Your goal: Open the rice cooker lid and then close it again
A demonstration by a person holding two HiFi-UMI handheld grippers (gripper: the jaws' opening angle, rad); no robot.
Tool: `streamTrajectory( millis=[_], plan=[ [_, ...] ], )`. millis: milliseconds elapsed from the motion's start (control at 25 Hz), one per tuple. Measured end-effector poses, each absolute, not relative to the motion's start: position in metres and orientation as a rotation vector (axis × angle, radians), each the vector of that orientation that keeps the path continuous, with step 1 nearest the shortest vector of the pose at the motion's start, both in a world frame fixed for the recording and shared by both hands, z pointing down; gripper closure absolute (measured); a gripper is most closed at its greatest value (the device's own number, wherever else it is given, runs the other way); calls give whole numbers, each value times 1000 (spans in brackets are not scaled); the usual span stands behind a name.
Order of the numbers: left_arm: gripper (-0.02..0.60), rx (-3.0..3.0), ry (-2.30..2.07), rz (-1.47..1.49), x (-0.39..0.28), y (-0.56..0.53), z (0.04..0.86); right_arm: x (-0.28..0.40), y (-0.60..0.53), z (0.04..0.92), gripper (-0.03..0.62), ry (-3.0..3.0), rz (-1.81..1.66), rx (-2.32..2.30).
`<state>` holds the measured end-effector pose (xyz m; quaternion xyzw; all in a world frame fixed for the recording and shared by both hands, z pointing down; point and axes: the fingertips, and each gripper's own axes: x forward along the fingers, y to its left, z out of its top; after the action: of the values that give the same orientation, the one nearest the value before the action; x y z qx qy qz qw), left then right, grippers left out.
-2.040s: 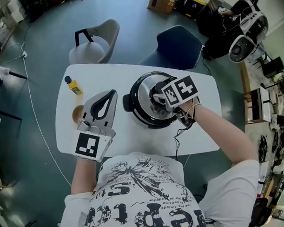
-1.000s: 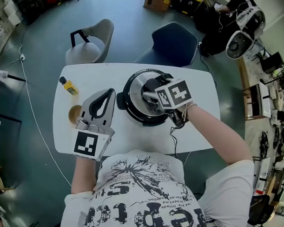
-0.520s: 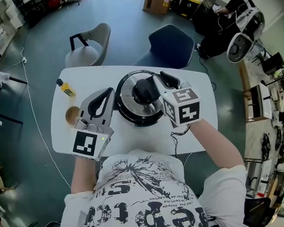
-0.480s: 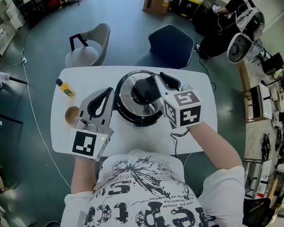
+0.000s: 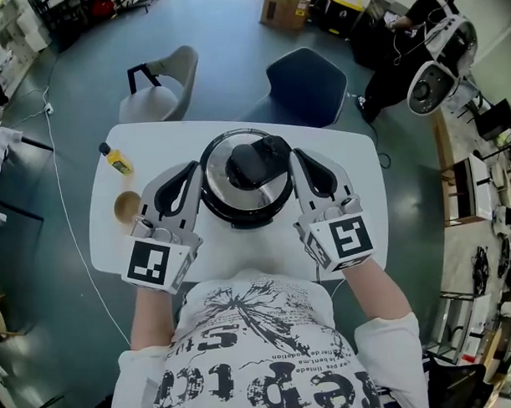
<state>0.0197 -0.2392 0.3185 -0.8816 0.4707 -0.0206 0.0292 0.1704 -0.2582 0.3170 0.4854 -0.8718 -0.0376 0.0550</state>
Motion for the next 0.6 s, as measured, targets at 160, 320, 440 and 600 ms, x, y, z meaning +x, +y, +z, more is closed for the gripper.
streamTrajectory(
  millis=[160,320,440,600],
  plan=[
    [568,-2714,1480,-62,22,-238,321,185,-254,326,580,-2652,-100,1510],
    [568,-2689,1504,-71,23,-237,318,195,-256,334,582,-2655,-38,1525],
    [568,-2678,1501,-82,27,-236,314,199,-255,328,582,-2659,-69,1513],
    [568,-2679,1498,-93,30,-234,314,200,-253,324,582,-2657,-103,1499]
  ],
)
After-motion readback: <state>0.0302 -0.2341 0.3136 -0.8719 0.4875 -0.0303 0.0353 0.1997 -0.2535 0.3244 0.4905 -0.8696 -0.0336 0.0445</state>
